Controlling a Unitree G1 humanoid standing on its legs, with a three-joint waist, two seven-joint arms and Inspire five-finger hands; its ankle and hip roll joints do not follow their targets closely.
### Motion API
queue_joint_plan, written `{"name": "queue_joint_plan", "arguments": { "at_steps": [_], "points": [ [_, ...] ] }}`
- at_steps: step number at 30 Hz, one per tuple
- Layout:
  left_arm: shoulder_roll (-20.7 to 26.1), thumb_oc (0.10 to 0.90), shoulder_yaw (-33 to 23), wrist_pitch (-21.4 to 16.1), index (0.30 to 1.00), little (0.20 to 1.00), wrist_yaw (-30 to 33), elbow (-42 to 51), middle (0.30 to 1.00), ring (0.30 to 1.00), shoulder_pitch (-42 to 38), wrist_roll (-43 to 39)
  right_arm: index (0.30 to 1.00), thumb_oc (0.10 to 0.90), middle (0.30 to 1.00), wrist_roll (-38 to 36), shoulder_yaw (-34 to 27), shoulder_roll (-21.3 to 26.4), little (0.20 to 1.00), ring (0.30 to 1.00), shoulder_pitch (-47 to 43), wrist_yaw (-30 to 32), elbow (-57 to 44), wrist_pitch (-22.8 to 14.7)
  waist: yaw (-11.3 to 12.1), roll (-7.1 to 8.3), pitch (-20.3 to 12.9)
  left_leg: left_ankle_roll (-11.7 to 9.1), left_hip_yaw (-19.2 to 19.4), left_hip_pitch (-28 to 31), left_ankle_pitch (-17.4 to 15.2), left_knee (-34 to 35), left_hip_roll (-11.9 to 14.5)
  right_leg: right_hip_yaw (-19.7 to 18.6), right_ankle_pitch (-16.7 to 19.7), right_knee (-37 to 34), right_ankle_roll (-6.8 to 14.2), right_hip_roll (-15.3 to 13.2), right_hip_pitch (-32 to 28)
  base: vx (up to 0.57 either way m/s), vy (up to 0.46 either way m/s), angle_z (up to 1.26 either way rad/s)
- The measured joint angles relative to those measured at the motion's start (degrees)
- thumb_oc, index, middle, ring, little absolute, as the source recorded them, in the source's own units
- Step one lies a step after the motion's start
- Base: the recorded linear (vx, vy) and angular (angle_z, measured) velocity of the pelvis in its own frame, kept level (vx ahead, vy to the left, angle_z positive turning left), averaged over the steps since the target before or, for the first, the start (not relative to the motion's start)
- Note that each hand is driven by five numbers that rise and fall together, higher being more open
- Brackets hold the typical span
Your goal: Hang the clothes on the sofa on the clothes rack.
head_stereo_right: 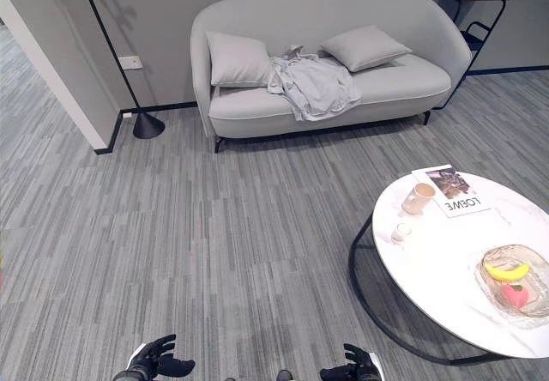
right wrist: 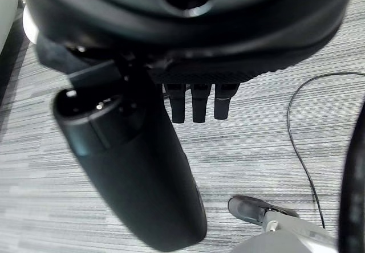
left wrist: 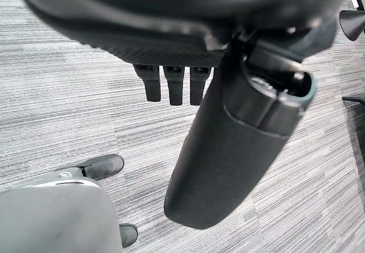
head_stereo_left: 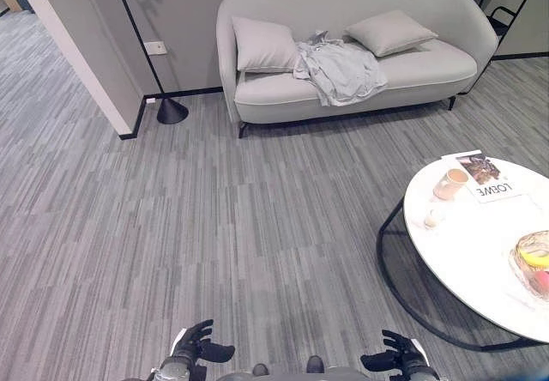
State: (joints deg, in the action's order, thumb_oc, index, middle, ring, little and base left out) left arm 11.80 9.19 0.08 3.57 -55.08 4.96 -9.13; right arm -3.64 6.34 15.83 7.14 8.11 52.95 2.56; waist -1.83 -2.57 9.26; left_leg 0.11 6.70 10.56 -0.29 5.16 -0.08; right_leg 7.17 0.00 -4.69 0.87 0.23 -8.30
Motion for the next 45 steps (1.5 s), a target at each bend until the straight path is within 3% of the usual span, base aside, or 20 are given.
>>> {"name": "queue_joint_plan", "arguments": {
  "at_steps": [7,9,10,11,13,19,21,24,25,26,28,29,30,31,33,35,37,40,42,45],
  "points": [
    [0.1,0.8,0.1,0.0,0.9,0.9,0.0,0.0,0.9,0.9,-0.8,-0.3,0.9,0.8,0.9,-1.3,0.0,0.1,0.9,0.9,-0.3,0.1,-2.7,0.0,0.1,0.36,1.6,-1.1,-0.2,-2.9,0.0,-2.9,0.1,-0.1,-0.2,-0.2,-0.7,0.0,1.3,-0.02,-0.088,0.03],
    [0.2,0.8,0.1,0.0,0.9,0.9,0.0,-0.1,0.9,0.9,-3.0,-0.4,0.9,0.8,0.9,-2.9,0.0,0.1,0.9,0.9,-1.0,0.0,-4.5,-0.1,0.4,2.65,3.6,-3.5,-0.3,-9.0,0.9,-11.7,-1.7,-0.1,0.0,0.2,-1.6,-2.2,3.0,-0.05,-0.169,0.18],
    [0.0,0.8,0.0,0.0,0.9,0.9,0.1,0.0,0.9,0.9,-3.3,-0.7,0.9,0.8,0.9,-3.8,0.0,0.3,0.9,0.9,-1.3,0.1,-4.8,-0.2,0.7,2.68,4.2,-3.8,-1.1,-11.8,1.1,-15.9,-1.8,-0.3,-0.5,1.7,-2.3,-1.9,4.0,0.05,-0.136,0.37],
    [0.2,0.8,1.1,-0.1,0.9,0.9,0.4,0.0,0.9,0.9,-5.6,-1.7,0.9,0.8,0.9,-4.6,-0.2,0.4,0.9,0.9,-2.1,0.4,-5.8,-0.5,0.2,3.69,6.9,-5.1,-2.5,-17.9,1.4,-26.6,-2.6,-0.5,-0.7,3.6,-3.2,-3.7,4.7,0.17,-0.024,0.45],
    [0.2,0.8,1.2,0.0,0.9,0.9,0.6,0.1,0.9,0.9,-6.4,-2.5,0.9,0.8,0.9,-4.7,-0.1,0.4,0.9,0.9,-2.6,1.1,-6.1,-0.4,0.9,3.89,7.9,-5.2,-2.3,-19.7,1.3,-29.4,-2.5,-0.2,-0.8,1.8,-3.8,-3.9,3.1,0.33,0.025,0.28],
    [-0.5,0.8,1.7,-0.2,0.9,0.9,1.2,-1.1,0.9,0.9,-7.4,-2.3,0.9,0.8,0.9,-6.1,0.6,0.9,0.9,0.9,-3.9,2.3,-6.4,-0.4,1.9,1.65,8.6,-6.6,-3.2,-21.1,5.2,0.4,1.4,-2.5,-0.8,-0.5,-3.9,-3.8,2.9,0.37,0.114,-0.02],
    [-1.0,0.8,0.6,-1.2,0.9,0.9,1.2,-0.7,0.9,0.9,-6.8,-2.7,0.9,0.8,0.9,-6.0,1.0,1.4,0.9,0.9,-4.2,2.1,-6.0,-0.5,3.6,0.11,7.7,-6.4,-1.8,-21.0,5.3,-0.4,4.1,-5.1,-1.0,-0.8,-3.6,-3.1,3.0,0.51,0.227,-0.68],
    [-2.4,0.8,0.5,-0.7,0.9,0.9,1.5,-2.2,0.9,0.9,-5.3,-2.5,0.9,0.8,0.9,-5.7,1.1,2.8,0.9,0.9,-4.1,1.9,-6.4,-0.7,3.3,-2.02,5.3,-5.1,-0.5,-16.4,5.7,0.4,4.4,-8.2,-3.1,-0.7,-0.5,-3.5,1.8,0.47,0.247,-0.78],
    [-2.4,0.8,0.2,-0.6,0.9,0.9,1.4,-2.5,0.9,0.9,-5.5,-2.5,0.9,0.8,0.9,-5.5,1.1,2.7,0.9,0.9,-4.6,1.8,-5.8,-0.7,3.2,-1.38,5.4,-3.9,0.9,-15.3,7.0,0.4,3.6,-8.3,-3.3,0.2,0.7,-4.8,0.8,0.32,0.211,-0.8],
    [-2.3,0.8,-0.1,-0.2,0.9,0.9,1.5,-2.3,0.9,0.9,-5.4,-2.5,0.9,0.8,0.9,-4.4,1.1,2.6,0.9,0.9,-4.7,1.3,-4.4,-0.2,3.2,-1.14,5.4,-1.9,3.2,-13.5,8.8,0.2,3.3,-6.8,-6.7,8.8,3.1,-5.8,3.8,0.26,0.234,-0.67],
    [-1.3,0.8,-0.1,-0.4,0.9,0.9,1.6,-1.6,0.9,0.9,-5.0,-2.5,0.9,0.8,0.9,-3.4,1.6,2.0,0.9,0.9,-3.2,1.0,-4.7,-0.2,3.0,0.23,4.4,0.4,4.8,-10.0,6.9,0.1,1.1,-3.8,-10.7,25.6,5.3,-8.9,9.2,0.24,0.227,-0.31],
    [-1.0,0.8,0.0,-0.8,0.9,0.9,1.7,-1.6,0.9,0.9,-5.3,-2.5,0.9,0.8,0.9,-3.4,1.4,1.8,0.9,0.9,-2.6,0.9,-4.8,-0.1,1.8,1.05,4.3,1.8,4.3,-8.3,4.9,-0.2,-1.1,-1.5,-9.5,41.5,6.0,-12.4,15.2,0.28,0.114,0.37],
    [-0.3,0.8,0.5,-0.8,0.9,0.9,1.9,-1.6,0.9,0.9,-5.5,-2.3,0.9,0.8,0.9,-3.6,0.9,1.3,0.9,0.9,-1.7,1.0,-4.8,-0.2,0.7,1.84,3.9,2.7,3.5,-7.0,4.4,0.0,-2.8,1.1,-9.0,50.5,6.1,-15.9,18.7,0.28,0.112,0.45],
    [0.0,0.8,0.6,-1.0,0.9,0.9,1.9,-1.6,0.9,0.9,-5.5,-2.1,0.9,0.8,0.9,-3.6,0.7,1.3,0.9,0.9,-1.5,1.1,-5.0,-0.3,0.5,1.92,3.7,3.7,2.7,-6.2,3.6,0.0,-3.3,1.6,-9.1,51.2,6.0,-16.7,20.0,0.33,0.025,0.36],
    [0.8,0.8,0.6,-0.8,0.9,0.9,2.2,-2.0,0.9,0.9,-5.8,-1.9,0.9,0.8,0.9,-3.5,-0.9,1.7,0.9,0.9,-2.0,1.4,-5.7,-0.4,0.0,1.42,3.6,3.5,2.3,-4.4,2.1,-0.1,-3.5,6.8,-9.6,43.9,5.3,-18.7,21.3,0.37,-0.098,0.16],
    [1.6,0.8,0.5,-0.9,0.9,0.9,2.4,-2.7,0.9,0.9,-6.8,-1.9,0.9,0.8,0.9,-3.5,-1.1,1.8,0.9,0.9,-2.6,1.2,-6.0,-0.3,-0.1,1.38,3.6,2.6,1.9,-3.9,1.1,-0.3,-3.0,10.4,-7.9,28.6,7.0,-17.7,21.1,0.44,-0.192,0.28],
    [1.9,0.8,0.4,-0.8,0.9,0.9,2.5,-2.9,0.9,0.9,-7.3,-1.9,0.9,0.8,0.9,-3.5,-1.1,1.6,0.9,0.9,-3.2,1.1,-6.0,-0.1,-0.5,1.38,3.7,1.5,1.5,-2.8,0.0,-0.2,-2.3,10.2,-5.7,19.7,9.2,-15.5,21.7,0.34,-0.149,0.13],
    [1.7,0.8,-0.5,-0.5,0.9,0.9,2.7,-2.9,0.9,0.9,-6.8,-1.7,0.9,0.8,0.9,-3.4,-0.6,1.8,0.9,0.9,-3.5,1.3,-6.7,-0.2,-1.9,2.16,4.0,0.6,0.9,-0.5,-1.9,-0.1,-1.7,8.0,4.4,5.3,8.9,-12.7,22.1,0.36,-0.139,0.13],
    [0.7,0.8,-0.7,-0.8,0.9,0.9,2.6,-2.7,0.9,0.9,-6.1,-1.7,0.9,0.8,0.9,-3.4,-0.6,2.2,0.9,0.9,-3.6,1.3,-6.3,0.0,-1.8,1.63,3.9,-0.4,0.9,1.0,-4.3,0.0,-0.5,6.0,10.5,3.6,9.0,-10.7,20.7,0.39,-0.167,-0.01],
    [-1.6,0.8,-0.3,-0.8,0.9,0.9,1.8,-0.1,0.9,0.9,-4.9,-1.7,0.9,0.8,0.9,-3.4,-1.1,3.3,0.9,0.9,-3.4,1.2,-6.5,0.2,-3.5,-0.77,4.8,-2.8,0.7,1.9,-4.3,-1.4,4.2,6.2,9.9,3.7,6.3,-6.1,17.9,0.47,-0.268,0.16]
  ]
}}
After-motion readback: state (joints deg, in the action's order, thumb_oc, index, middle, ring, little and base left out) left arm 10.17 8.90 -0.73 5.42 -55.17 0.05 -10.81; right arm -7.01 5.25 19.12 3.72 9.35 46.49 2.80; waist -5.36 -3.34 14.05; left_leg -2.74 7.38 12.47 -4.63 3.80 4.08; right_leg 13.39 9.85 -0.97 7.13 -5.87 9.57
